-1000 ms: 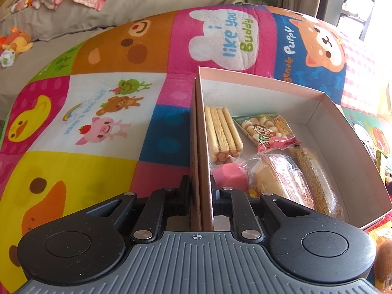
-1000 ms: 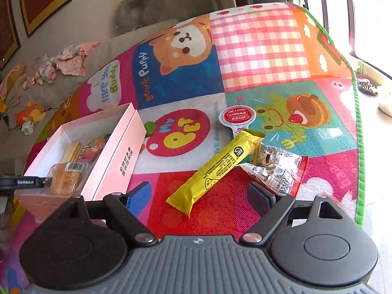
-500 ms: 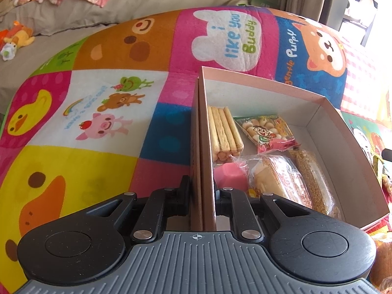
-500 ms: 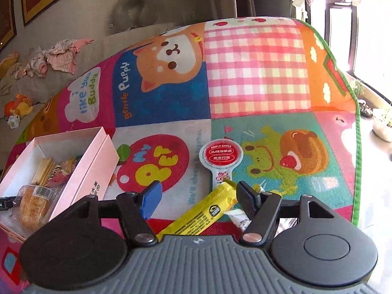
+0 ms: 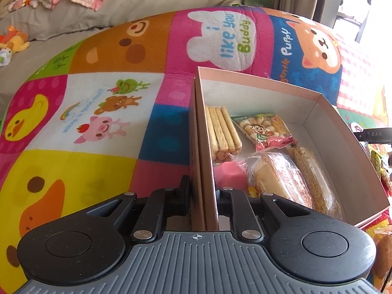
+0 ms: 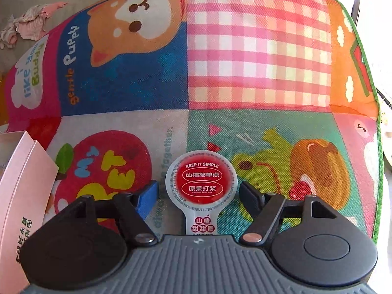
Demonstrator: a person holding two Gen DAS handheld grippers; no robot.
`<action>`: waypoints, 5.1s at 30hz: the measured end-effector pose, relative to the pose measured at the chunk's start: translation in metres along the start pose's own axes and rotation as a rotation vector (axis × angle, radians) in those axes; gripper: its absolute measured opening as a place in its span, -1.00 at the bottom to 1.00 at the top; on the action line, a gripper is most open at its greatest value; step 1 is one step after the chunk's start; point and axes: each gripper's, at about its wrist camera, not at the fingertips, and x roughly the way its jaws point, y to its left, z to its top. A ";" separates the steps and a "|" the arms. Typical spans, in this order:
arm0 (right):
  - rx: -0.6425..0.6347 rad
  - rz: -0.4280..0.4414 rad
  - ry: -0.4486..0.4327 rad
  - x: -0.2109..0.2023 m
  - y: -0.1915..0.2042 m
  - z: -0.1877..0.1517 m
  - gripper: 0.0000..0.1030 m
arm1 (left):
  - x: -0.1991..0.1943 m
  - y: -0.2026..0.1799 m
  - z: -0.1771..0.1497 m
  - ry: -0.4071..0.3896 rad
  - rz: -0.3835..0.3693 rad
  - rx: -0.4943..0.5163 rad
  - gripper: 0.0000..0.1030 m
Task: Organize objects
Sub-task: 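Grasp the red-lidded jelly cup by its tab with the right gripper, then carry the jelly cup into the box and open the right gripper, then move the right gripper to the white candy packets and grasp them, then carry the candy packets into the box and open the right gripper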
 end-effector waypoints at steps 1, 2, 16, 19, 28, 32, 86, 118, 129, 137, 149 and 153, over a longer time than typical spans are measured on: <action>-0.010 -0.010 -0.013 -0.005 0.002 -0.001 0.18 | 0.000 0.000 0.000 -0.002 -0.001 0.000 -0.69; -0.026 -0.022 -0.038 -0.014 0.005 -0.002 0.18 | 0.000 0.000 0.000 -0.003 -0.001 0.001 -0.69; -0.184 0.149 -0.220 -0.223 0.041 -0.061 0.18 | 0.003 0.003 0.009 0.051 -0.018 0.016 -0.69; -0.214 0.209 -0.193 -0.250 0.056 -0.080 0.18 | 0.003 0.005 0.008 0.051 -0.026 0.000 -0.69; -0.217 0.430 0.038 -0.252 0.101 -0.117 0.18 | 0.002 0.004 0.007 0.043 -0.020 -0.014 -0.69; -0.236 0.472 0.110 -0.245 0.123 -0.127 0.18 | 0.002 0.005 0.006 0.036 -0.023 -0.010 -0.69; 0.159 0.042 -0.153 -0.159 -0.024 -0.105 0.80 | 0.001 -0.001 0.002 0.013 0.003 0.009 -0.68; 0.125 0.107 0.057 -0.152 -0.017 -0.155 0.21 | 0.000 0.000 0.001 0.008 0.000 -0.008 -0.68; -0.067 -0.047 -0.091 -0.135 -0.030 -0.128 0.54 | 0.000 0.000 0.001 0.010 0.003 -0.003 -0.68; 0.009 0.064 -0.026 -0.098 -0.044 -0.112 0.57 | 0.000 -0.001 0.001 0.010 0.003 0.000 -0.68; -0.071 0.107 -0.059 -0.170 -0.005 -0.133 0.14 | 0.001 -0.002 0.003 0.021 0.014 0.005 -0.68; -0.136 0.171 -0.047 -0.202 0.022 -0.145 0.14 | 0.001 -0.003 0.004 0.028 0.018 0.009 -0.69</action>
